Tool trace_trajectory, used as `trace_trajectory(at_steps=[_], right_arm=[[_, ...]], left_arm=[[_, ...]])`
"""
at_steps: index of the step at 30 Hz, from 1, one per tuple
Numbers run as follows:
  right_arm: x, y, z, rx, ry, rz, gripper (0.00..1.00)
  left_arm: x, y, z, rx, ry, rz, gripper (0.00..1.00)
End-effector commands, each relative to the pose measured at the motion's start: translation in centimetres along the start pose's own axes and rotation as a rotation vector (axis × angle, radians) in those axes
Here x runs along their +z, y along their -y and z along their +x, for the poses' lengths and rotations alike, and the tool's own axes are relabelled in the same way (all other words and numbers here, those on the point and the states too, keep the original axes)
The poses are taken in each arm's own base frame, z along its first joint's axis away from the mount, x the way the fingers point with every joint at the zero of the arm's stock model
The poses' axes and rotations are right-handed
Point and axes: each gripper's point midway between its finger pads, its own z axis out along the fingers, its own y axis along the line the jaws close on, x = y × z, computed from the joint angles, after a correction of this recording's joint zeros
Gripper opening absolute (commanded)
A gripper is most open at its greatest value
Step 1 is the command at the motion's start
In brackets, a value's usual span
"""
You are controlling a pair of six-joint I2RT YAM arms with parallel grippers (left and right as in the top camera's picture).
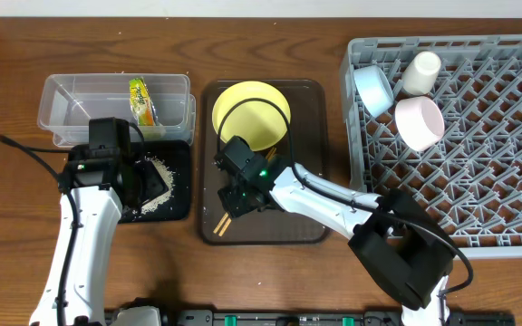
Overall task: Sort waste into correct bins and load items into the dishwasher rack
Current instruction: 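Lower the right gripper over the chopsticks beside the yellow plate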
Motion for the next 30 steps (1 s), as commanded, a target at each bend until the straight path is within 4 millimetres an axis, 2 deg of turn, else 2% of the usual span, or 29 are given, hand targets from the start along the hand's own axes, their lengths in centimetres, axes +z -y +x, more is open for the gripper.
trace_trajectory(at_steps=[1, 5, 9, 19, 24, 30], right_arm=[[-2.6, -2.5, -2.7, -0.066, 0.087, -0.062, 0.55], [-3.4, -3.5, -4.4, -0.095, 0.155, -0.09, 0.57], [-2.6, -3.5, -4.7, -0.097, 0.162, -0.093, 0.59], [1.4, -3.6, -2.0, -0.113, 0.061, -0.068, 0.61], [2.5, -3.4, -1.2, -0.115, 0.032, -0.059, 0.61], [2.5, -2.5, 0.0, -0.098, -0.02, -0.03, 0.57]], left_arm=[[-0.1, -0.2, -0.3, -0.014, 0.007, -0.01, 0.65], [-0.1, -0.2, -0.3, -0.014, 0.007, -0.01, 0.65], [-0.1, -0.2, -0.3, -0.014, 0.007, -0.01, 0.65], [-0.1, -0.2, -0.3, -0.014, 0.007, -0.01, 0.65], [-0.1, -0.2, -0.3, -0.014, 0.007, -0.01, 0.66], [-0.1, -0.2, -0.3, -0.014, 0.007, -0.01, 0.65]])
